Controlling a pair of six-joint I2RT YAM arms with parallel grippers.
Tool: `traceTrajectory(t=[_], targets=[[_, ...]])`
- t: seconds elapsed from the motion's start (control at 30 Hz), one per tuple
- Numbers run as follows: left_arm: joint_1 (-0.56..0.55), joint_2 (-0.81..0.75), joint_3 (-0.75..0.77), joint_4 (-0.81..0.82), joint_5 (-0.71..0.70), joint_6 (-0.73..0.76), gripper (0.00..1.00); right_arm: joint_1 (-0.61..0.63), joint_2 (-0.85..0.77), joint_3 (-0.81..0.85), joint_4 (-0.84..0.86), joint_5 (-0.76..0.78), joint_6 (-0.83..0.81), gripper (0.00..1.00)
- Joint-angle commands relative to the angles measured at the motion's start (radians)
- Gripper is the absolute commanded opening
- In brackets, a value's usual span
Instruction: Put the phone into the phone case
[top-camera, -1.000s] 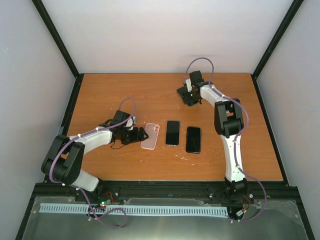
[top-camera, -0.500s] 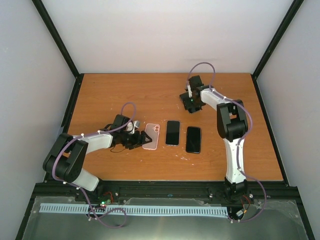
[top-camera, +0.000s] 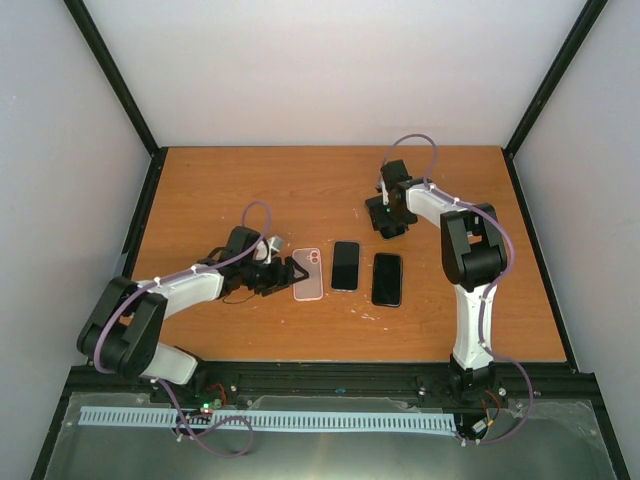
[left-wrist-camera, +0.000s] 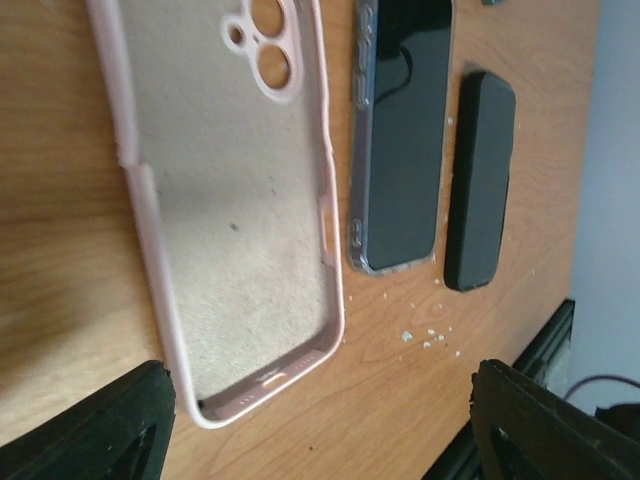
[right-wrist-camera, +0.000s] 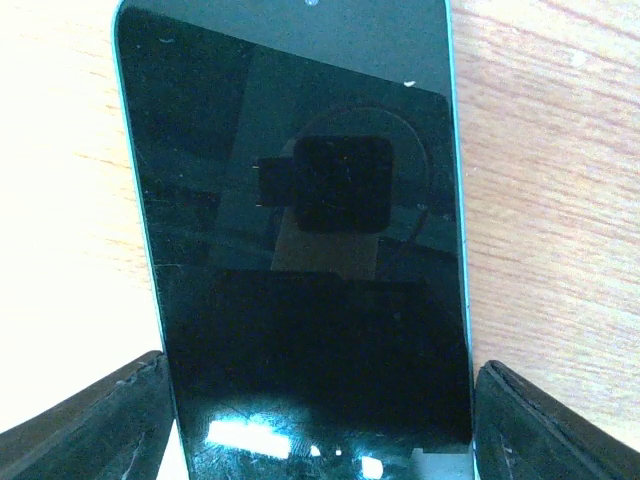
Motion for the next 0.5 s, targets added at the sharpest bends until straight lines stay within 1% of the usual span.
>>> traceTrajectory(t=[0.0,0.17,0.27,0.37,0.47], targets=[[0.042,-0.059,0.028,-0.046,-0.079,0.017,0.82,0.005,0.042,-0.006,0.02,0.013,-0.032,0.8],[0.06,-0.095,0.052,-0.127,-0.165,0.056,0.84,0.006,0.059,0.005,0.034,0.007,-0.053,0.85],[0.066,-0.103,0.059,-0.148,-0.178,0.067,0.85,0.005,0.072,0.016,0.032,0.014,-0.073,0.86],[0.067,-0.103,0.055,-0.145,-0.187,0.069,0.85,0.006,0.081,0.027,0.035,0.019,-0.091,0.83],[0.069,-0.095,0.053,-0.141,-0.198,0.07,0.85,0.006,0.088,0.039,0.034,0.017,-0.095,0.77]])
